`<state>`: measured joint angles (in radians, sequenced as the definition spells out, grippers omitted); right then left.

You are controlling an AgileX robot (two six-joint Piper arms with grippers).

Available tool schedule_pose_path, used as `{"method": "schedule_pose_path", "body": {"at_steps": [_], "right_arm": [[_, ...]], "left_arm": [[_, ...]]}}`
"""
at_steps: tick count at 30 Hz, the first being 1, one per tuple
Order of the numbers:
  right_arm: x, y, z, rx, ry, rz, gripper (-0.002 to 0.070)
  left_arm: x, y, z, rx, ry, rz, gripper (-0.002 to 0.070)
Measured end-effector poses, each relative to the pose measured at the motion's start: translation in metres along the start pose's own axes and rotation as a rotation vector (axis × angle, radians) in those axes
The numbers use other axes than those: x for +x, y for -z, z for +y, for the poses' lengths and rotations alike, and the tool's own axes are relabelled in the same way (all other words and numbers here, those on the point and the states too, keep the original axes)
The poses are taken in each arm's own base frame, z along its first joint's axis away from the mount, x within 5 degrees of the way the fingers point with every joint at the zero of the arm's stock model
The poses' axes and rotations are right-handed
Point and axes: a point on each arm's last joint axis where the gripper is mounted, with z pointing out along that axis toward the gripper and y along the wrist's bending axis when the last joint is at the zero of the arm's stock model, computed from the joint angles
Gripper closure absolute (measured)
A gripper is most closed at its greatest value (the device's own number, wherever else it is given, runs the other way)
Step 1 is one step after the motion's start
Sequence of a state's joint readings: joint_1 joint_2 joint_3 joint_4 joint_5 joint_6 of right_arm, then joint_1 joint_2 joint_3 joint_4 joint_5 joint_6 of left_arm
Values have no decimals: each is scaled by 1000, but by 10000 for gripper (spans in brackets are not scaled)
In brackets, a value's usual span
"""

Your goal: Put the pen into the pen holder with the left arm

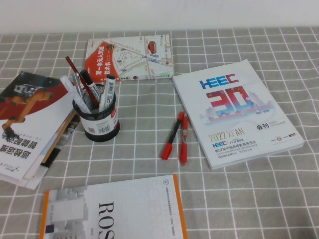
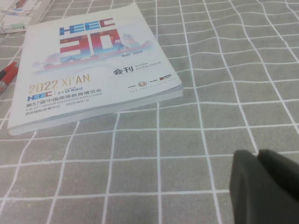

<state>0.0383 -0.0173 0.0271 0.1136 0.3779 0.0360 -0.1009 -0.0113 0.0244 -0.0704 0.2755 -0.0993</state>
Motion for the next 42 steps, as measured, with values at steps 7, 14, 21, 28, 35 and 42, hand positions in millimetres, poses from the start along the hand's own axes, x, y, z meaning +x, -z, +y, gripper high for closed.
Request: {"method": "schedule_pose_path", "body": {"at_steps": [7, 14, 21, 28, 35, 42], "right_arm": [[0, 0, 0, 0, 0, 0, 692], [0, 0, 0, 0, 0, 0, 691], [0, 0, 0, 0, 0, 0, 692], [0, 0, 0, 0, 0, 0, 692], [0, 0, 0, 0, 0, 0, 692], [0, 0, 0, 0, 0, 0, 692]], "left_arm": [[-13, 1, -3, 53, 338, -140, 677], [-15, 1, -3, 61, 388, -157, 677], [-12, 1, -4, 51, 450, -73, 677], [-55, 3, -15, 25, 381, 120, 677], [-102, -19, -28, 24, 179, 393, 677], [-125, -72, -43, 153, 74, 586, 677]]}}
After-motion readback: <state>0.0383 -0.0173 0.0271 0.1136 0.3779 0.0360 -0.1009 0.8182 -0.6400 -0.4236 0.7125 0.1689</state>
